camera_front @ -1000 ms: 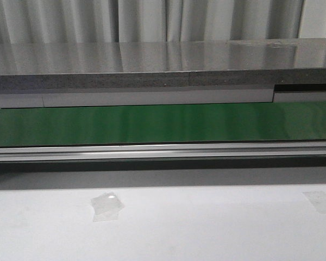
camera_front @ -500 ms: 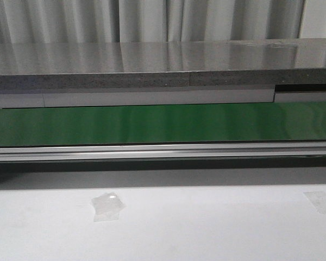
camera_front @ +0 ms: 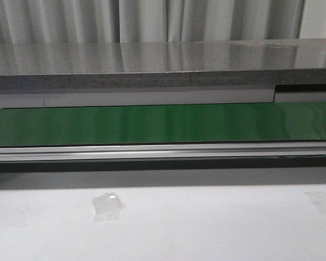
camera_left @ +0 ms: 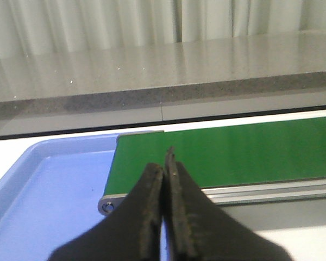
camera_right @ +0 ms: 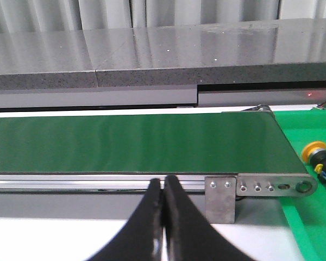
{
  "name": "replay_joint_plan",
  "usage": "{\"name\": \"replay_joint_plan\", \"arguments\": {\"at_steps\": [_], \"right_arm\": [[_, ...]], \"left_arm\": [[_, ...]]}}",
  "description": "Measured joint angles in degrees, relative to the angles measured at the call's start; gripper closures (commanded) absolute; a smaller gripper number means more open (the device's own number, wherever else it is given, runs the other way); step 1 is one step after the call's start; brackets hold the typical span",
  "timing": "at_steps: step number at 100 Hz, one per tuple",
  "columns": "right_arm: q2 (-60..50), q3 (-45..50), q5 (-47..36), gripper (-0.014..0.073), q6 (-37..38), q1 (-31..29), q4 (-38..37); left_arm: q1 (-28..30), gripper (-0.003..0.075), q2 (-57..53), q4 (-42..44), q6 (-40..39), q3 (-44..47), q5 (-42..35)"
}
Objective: Move button from left to right
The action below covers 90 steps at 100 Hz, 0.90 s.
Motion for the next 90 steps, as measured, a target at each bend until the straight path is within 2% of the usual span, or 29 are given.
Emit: {"name": "replay_joint_plan", "arguments": {"at_steps": [34,90], "right_arm": [[0.0,0.0,0.0,0.0662,0.0,0.0,0.0],[0.0,0.0,0.0,0.0662,0.0,0.0,0.0]], "left_arm": [[1.3,0.0740,0.0,0.2,-1.2,0.3,-5.3],[1.3,0.0740,0.0,0.3,-1.3,0.3,-5.8]]}}
